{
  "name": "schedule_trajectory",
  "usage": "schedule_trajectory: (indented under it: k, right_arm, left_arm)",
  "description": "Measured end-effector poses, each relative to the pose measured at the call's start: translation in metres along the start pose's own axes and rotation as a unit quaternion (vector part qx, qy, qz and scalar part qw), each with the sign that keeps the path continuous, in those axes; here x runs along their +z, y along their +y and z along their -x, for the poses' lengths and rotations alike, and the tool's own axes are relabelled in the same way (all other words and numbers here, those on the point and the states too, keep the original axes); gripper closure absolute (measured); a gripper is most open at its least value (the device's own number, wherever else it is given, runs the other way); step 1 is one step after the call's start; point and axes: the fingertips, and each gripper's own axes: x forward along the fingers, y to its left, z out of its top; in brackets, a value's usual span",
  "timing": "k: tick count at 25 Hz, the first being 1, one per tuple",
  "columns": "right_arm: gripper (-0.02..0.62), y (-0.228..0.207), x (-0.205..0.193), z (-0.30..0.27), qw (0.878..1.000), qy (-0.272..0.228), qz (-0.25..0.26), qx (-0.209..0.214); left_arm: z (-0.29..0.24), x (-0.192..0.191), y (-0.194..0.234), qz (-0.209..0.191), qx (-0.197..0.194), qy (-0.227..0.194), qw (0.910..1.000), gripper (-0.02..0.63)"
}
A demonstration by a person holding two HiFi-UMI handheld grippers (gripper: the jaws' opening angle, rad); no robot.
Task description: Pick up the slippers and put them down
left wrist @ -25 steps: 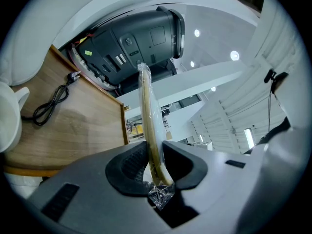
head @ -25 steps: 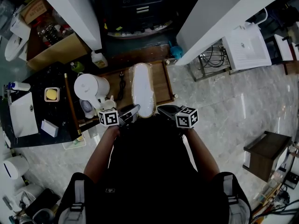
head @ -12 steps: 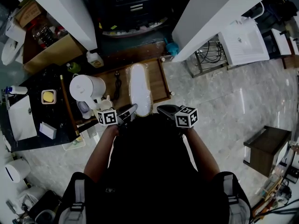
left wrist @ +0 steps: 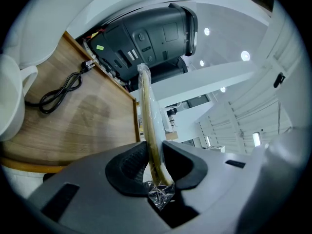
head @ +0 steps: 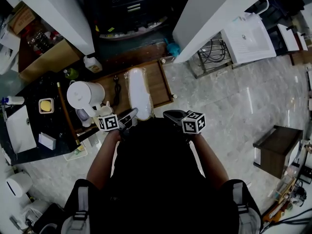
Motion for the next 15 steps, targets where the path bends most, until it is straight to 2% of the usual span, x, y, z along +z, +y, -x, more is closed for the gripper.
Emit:
schedule_trajectory:
  k: [15]
  right_arm:
    - [0.588, -0.001, -0.009, 0.016, 0.999, -0.015, -0.018, -0.022]
  left_arm:
    - [-0.008, -0.010, 0.022, 0.008, 0.013, 0.031, 0.9994, 0.514]
